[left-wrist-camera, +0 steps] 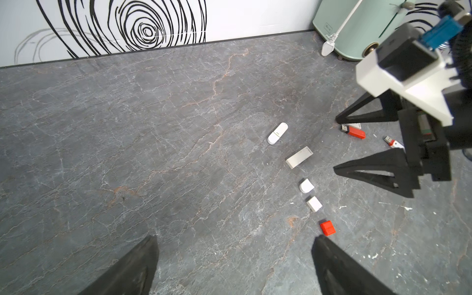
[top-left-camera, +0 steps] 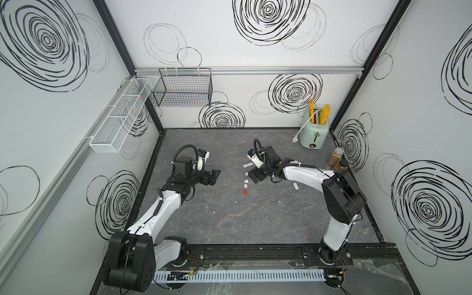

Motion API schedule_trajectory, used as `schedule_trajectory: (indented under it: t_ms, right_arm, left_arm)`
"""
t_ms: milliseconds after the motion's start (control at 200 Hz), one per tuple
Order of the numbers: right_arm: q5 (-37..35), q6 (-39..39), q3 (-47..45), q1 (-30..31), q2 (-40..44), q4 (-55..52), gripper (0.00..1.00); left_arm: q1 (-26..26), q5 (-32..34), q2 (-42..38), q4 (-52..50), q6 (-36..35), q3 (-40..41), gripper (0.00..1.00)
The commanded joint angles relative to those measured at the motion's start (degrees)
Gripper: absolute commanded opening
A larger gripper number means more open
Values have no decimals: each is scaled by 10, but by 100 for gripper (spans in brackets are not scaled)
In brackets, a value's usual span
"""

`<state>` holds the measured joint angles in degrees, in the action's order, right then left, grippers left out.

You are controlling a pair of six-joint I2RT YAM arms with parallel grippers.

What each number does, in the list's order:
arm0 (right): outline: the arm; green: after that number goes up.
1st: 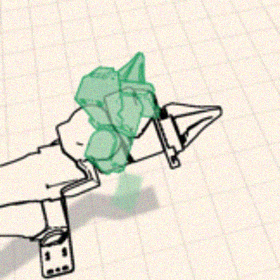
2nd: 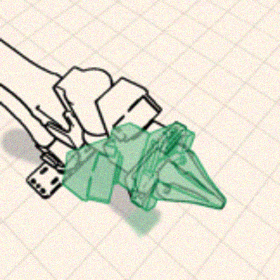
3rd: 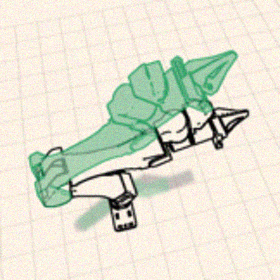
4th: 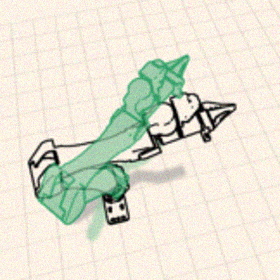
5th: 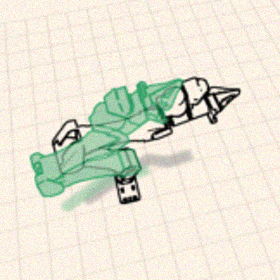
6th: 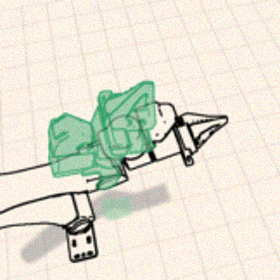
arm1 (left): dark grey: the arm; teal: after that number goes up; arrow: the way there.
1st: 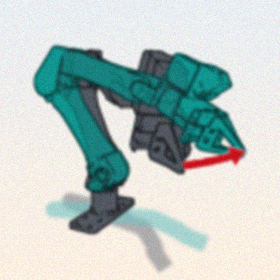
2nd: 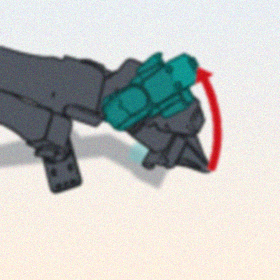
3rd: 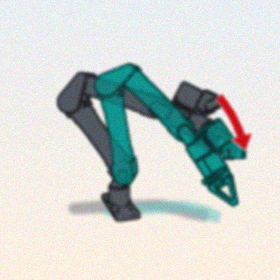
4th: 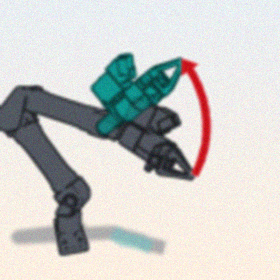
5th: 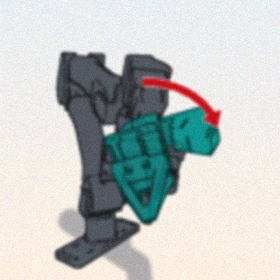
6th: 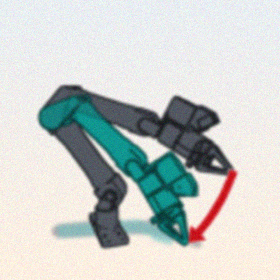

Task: Close the usb drive cover
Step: Adjust the USB drive at the center of the board, then pick up the cover from the center of the board.

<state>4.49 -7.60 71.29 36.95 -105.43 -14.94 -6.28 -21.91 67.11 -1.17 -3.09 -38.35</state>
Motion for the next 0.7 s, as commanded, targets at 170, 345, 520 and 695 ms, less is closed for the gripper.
schedule_trajectory:
  t_ms: [170, 345, 520, 695]
  right_arm:
    - [49, -180, 137, 27, -109, -194, 88]
    - [62, -233, 165, 19, -135, -216, 72]
    - [52, -292, 158, 13, -119, -206, 71]
    - [72, -325, 136, -7, -95, -169, 68]
  left_arm:
    - [-8, -6, -6, 13, -24, 0, 98]
    - [-11, -6, -4, 12, -26, 1, 98]
    - [-15, -8, 1, 14, -24, 0, 98]
    - [-15, -3, 0, 18, -25, 4, 98]
